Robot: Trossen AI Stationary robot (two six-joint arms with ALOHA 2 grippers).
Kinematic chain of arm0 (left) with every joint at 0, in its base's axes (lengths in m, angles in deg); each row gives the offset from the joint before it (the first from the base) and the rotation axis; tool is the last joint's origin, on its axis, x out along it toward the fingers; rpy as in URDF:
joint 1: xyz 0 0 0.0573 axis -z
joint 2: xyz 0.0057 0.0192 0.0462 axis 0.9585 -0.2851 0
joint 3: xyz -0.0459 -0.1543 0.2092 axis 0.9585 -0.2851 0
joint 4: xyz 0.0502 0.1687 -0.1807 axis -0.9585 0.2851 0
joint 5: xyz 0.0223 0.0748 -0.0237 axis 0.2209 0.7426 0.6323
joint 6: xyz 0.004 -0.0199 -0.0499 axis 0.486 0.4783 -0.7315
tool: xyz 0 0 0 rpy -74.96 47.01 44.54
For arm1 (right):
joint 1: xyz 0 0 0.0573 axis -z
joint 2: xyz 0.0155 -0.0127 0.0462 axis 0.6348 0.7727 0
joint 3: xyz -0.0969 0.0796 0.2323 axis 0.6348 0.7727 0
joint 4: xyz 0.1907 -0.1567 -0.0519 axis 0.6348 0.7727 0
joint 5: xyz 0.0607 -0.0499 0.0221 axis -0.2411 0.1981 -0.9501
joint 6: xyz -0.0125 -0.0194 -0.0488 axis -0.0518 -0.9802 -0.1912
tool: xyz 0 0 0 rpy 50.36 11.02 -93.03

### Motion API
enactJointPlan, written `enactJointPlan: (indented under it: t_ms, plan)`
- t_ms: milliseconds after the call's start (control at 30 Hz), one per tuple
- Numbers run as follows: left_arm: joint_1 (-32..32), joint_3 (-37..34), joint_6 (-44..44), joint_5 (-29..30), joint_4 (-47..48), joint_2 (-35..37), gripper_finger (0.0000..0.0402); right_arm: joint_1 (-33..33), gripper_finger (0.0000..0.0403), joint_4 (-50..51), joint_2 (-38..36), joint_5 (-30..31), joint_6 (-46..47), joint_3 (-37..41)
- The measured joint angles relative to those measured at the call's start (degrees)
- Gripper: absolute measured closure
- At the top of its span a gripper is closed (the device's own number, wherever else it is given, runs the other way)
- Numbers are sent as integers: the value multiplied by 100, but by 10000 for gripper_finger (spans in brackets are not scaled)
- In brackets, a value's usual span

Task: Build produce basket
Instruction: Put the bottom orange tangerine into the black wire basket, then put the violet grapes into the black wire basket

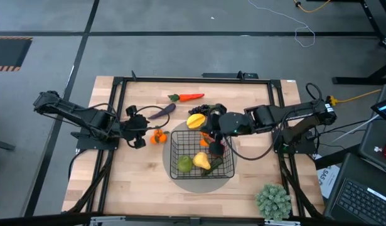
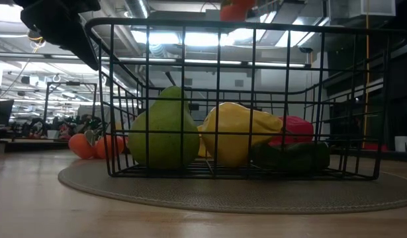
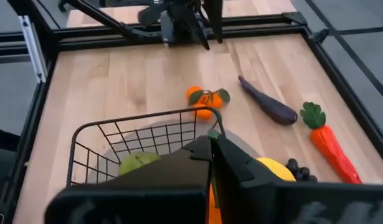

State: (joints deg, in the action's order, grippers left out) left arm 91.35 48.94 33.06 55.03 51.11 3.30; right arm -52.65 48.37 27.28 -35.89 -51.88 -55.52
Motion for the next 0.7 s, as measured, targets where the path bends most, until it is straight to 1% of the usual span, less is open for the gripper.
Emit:
enactJointPlan:
  t_ms: [100, 167, 233, 367, 533, 633, 700]
  plan:
    - [0, 0, 0, 0, 2, 0, 304, -1, 402, -106, 0, 4, -29, 0]
    - [0, 0, 0, 0, 0, 2, 304, 1, 399, -184, 0, 3, -300, 0]
    - [0, 0, 0, 0, 0, 1, 304, 1, 386, -264, 19, -1, -592, 0]
    - [0, 0, 0, 0, 0, 2, 304, -10, 332, -432, 48, 2, -887, 0]
    - [2, 0, 0, -2, 2, 0, 304, -10, 261, -528, 76, 35, -899, 2]
    - [1, 0, 0, -2, 2, 1, 304, -10, 237, -590, 74, 50, -883, 2]
    - [0, 0, 0, -3, 0, 2, 304, -10, 229, -690, 74, 50, -891, 4]
